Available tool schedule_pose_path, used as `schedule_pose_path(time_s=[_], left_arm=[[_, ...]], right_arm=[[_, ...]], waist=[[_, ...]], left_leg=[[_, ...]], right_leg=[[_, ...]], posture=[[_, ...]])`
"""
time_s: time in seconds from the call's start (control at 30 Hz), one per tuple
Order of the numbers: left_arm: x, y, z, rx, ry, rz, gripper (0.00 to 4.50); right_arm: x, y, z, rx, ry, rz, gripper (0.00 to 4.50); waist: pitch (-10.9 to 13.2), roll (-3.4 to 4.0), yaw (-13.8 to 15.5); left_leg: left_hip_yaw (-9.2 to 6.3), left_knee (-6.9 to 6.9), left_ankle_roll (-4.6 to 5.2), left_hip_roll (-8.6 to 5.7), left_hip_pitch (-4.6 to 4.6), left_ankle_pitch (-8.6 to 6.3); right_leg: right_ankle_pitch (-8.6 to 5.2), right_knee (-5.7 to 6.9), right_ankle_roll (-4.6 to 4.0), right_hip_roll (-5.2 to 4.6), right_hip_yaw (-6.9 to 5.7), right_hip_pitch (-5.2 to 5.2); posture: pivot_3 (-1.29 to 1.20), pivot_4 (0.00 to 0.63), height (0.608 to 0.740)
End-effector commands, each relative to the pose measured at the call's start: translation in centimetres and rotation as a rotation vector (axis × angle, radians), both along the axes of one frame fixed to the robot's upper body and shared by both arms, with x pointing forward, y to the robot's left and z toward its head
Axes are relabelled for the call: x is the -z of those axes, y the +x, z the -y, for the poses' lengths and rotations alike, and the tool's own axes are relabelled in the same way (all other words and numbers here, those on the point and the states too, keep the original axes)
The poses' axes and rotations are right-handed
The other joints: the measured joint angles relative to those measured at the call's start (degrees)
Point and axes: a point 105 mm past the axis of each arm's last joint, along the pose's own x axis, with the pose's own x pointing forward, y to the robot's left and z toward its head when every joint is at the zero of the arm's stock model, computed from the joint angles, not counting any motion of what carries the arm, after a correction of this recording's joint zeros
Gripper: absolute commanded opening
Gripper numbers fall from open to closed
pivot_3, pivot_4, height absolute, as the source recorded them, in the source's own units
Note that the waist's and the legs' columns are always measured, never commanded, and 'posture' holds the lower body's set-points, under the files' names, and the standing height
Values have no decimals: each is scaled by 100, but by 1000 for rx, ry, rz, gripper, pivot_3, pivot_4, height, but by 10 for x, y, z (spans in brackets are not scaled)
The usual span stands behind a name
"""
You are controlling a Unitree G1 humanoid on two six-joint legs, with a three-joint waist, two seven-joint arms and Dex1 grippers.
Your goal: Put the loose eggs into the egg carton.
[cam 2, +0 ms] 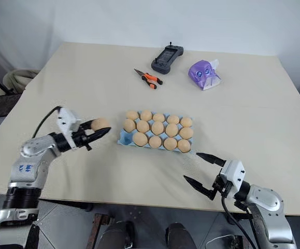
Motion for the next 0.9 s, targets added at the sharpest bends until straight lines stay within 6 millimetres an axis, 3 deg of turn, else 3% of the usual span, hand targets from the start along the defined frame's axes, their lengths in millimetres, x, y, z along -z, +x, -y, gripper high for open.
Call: schedule_pose_path(time_s=[0.03,0.13,0.27,0.3,0.53,0.77,0.9], left_arm=[[0,-4,33,159,51,7,1735],[7,-2,44,201,62,-14,1735],[18,0,40,195,96,-39,1735],[19,0,38,188,94,-37,2298],[17,0,21,132,87,-15,4434],[7,-9,2,87,53,47,4473],[6,-35,-41,37,72,58,4473]], right_arm=[[-12,-2,8,39,-13,56,4500],[-14,-6,9,61,-10,61,4500],[-14,-10,9,85,-8,61,4500],[-14,-10,9,88,-7,61,4500],[-16,-8,8,78,-4,65,4500],[-19,0,8,45,-10,69,4500],[-21,1,13,11,-42,59,4500]], waist=[[0,0,12],[0,1,6],[-2,4,-29],[-4,7,-33],[-4,7,-60],[-3,7,-74],[-3,8,-110]], left_leg=[[0,0,1,-3,1,1],[-1,0,1,-4,1,1],[-4,-1,-9,17,1,-1],[-5,-1,-11,20,2,0],[-7,2,-12,24,3,1],[-7,-1,-12,33,4,2],[0,-6,-11,39,4,1]], right_leg=[[0,1,1,1,1,0],[1,0,1,10,5,-1],[-1,0,-3,45,16,-5],[-1,1,-4,48,20,-5],[-1,8,-4,43,21,-3],[-1,10,-4,47,21,-5],[-1,4,-4,42,25,-6]], posture=[[0,150,740],[0,150,740],[0,150,740],[0,150,740],[0,150,740],[0,150,740],[0,150,740]])
